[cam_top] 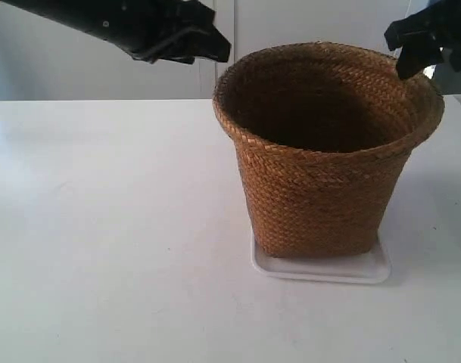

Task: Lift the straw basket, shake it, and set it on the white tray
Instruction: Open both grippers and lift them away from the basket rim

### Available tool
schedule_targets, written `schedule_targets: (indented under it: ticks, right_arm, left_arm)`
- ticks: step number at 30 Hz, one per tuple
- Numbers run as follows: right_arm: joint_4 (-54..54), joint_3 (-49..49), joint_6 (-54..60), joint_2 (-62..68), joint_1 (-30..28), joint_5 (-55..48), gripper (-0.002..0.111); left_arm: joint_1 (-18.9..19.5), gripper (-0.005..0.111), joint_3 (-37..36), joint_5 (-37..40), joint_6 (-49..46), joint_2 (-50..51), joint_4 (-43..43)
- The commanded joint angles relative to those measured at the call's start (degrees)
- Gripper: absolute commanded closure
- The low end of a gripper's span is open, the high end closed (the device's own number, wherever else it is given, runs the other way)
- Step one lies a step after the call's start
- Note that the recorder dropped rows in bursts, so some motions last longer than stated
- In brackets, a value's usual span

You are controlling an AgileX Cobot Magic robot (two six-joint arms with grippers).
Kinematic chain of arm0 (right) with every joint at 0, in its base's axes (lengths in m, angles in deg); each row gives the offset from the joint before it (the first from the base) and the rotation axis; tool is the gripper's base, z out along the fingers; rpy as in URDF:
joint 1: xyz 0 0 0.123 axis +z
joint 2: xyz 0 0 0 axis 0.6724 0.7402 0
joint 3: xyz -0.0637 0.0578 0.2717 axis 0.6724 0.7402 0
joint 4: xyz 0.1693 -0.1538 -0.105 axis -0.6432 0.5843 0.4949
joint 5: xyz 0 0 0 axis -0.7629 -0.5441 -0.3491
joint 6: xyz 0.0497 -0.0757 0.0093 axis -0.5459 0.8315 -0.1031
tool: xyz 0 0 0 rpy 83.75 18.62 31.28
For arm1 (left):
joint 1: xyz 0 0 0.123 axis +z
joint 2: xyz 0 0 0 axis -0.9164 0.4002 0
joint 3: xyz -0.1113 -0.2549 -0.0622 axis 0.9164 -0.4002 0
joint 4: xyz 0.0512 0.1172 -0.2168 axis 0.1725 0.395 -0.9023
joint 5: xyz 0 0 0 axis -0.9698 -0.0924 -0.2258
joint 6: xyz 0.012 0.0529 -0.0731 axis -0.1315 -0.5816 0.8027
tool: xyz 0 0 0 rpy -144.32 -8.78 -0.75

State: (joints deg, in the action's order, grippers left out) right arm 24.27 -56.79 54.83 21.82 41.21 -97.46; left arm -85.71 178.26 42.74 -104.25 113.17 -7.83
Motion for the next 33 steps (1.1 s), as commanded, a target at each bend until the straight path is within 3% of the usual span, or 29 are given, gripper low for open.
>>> schedule_targets:
  ticks: [1, 3, 6, 10, 16, 25, 33]
  right_arm:
    - [-2.3, 0.0, 0.0, -5.0, -0.1, 1.7, 0.047]
    - [-3.8, 0.0, 0.1, -6.9, -0.1, 1.3, 0.047]
    - [-7.1, 0.2, 2.1, -10.5, -0.1, 1.3, 0.051]
    - [-11.6, 2.3, 3.8, -17.2, -0.1, 3.5, 0.074]
    - [-14.1, 12.1, 8.1, -31.2, -0.1, 10.8, 0.108]
    - [-14.1, 34.2, 10.6, -50.2, -0.1, 19.0, 0.108]
    - [-14.1, 47.5, 10.6, -60.0, -0.1, 26.5, 0.108]
  left_arm:
    - [4.3, 0.044, 0.3, 7.1, 0.2, -4.8, 0.1]
    - [5.9, 0.049, 0.3, 11.1, 0.2, -6.6, 1.1]
    - [7.4, 0.07, 0.3, 17.8, 0.2, -9.0, 3.7]
    - [7.6, 0.106, -1.5, 21.5, -0.6, -12.6, 6.4]
    - [7.6, 0.106, -9.2, 16.6, -3.9, -22.3, 4.3]
    - [7.6, 0.106, -31.6, 1.0, -10.0, -38.3, -4.0]
    - [7.6, 0.106, -48.8, -7.5, -10.2, -50.0, -4.3]
